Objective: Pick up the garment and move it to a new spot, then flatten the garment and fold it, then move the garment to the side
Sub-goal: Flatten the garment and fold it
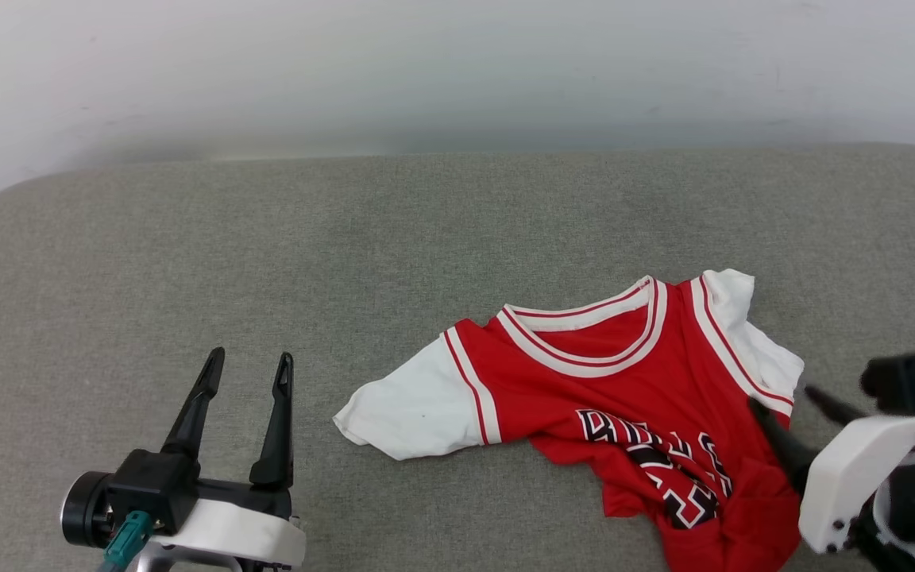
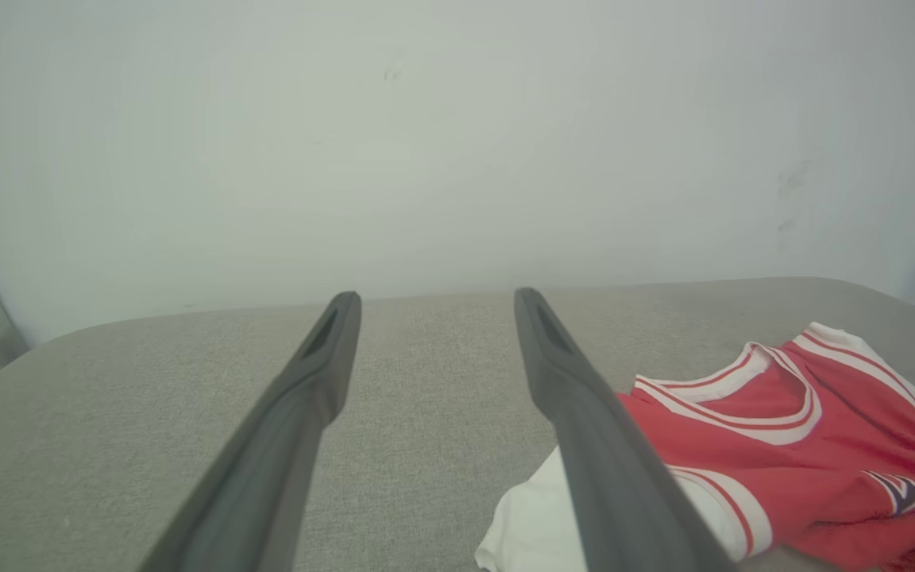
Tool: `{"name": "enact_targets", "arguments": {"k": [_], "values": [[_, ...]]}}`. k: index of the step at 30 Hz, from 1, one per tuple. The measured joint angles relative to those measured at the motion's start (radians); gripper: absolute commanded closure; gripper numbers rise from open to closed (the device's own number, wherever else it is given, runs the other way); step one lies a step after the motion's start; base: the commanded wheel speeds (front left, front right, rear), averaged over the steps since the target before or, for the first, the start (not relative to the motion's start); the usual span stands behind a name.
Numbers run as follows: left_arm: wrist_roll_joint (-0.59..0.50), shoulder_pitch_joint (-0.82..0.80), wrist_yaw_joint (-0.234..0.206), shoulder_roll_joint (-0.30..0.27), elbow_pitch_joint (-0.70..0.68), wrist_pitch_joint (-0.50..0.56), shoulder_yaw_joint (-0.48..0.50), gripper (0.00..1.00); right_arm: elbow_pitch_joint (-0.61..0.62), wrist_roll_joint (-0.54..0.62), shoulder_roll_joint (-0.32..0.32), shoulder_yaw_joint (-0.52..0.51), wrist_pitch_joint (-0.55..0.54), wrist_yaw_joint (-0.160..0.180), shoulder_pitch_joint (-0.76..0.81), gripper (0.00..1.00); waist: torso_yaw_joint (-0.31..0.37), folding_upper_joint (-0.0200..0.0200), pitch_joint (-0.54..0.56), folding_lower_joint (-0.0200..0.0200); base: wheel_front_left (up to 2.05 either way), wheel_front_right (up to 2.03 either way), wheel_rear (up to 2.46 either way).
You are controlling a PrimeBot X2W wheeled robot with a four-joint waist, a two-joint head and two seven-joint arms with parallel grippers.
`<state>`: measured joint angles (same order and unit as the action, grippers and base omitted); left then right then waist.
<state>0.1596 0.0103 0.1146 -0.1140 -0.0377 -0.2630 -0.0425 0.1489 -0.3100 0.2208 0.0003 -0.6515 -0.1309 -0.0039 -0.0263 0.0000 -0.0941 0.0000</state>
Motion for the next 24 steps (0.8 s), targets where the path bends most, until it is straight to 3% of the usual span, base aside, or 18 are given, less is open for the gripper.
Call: {"name": "enact_targets", "arguments": {"k": [6,14,18,24], "values": [[0.048,-0.015,0.008,-0.024,0.043,0.053,-0.037,0.00,0.058,-0.015,0.025,-0.046,0.281,0.000,-0.098,0.00,0.019,0.0000,-0.014,0.0000,0.00,0.00,0.00],[0.133,-0.097,0.014,-0.123,0.083,0.447,-0.112,0.00,0.069,0.019,-0.003,-0.111,0.613,0.000,-0.119,0.00,0.052,0.0000,-0.083,0.0001,0.00,0.00,0.00],[0.158,-0.127,0.014,-0.165,0.070,0.602,-0.134,0.00,0.053,0.036,-0.011,-0.106,0.690,0.000,-0.113,0.00,0.069,0.0000,-0.116,0.0000,0.00,0.00,0.00],[0.152,-0.139,-0.004,-0.184,0.079,0.707,-0.148,0.00,0.028,0.039,-0.028,-0.095,0.739,0.000,-0.113,0.00,0.094,0.0000,-0.156,0.0001,0.00,0.00,0.00]]}}
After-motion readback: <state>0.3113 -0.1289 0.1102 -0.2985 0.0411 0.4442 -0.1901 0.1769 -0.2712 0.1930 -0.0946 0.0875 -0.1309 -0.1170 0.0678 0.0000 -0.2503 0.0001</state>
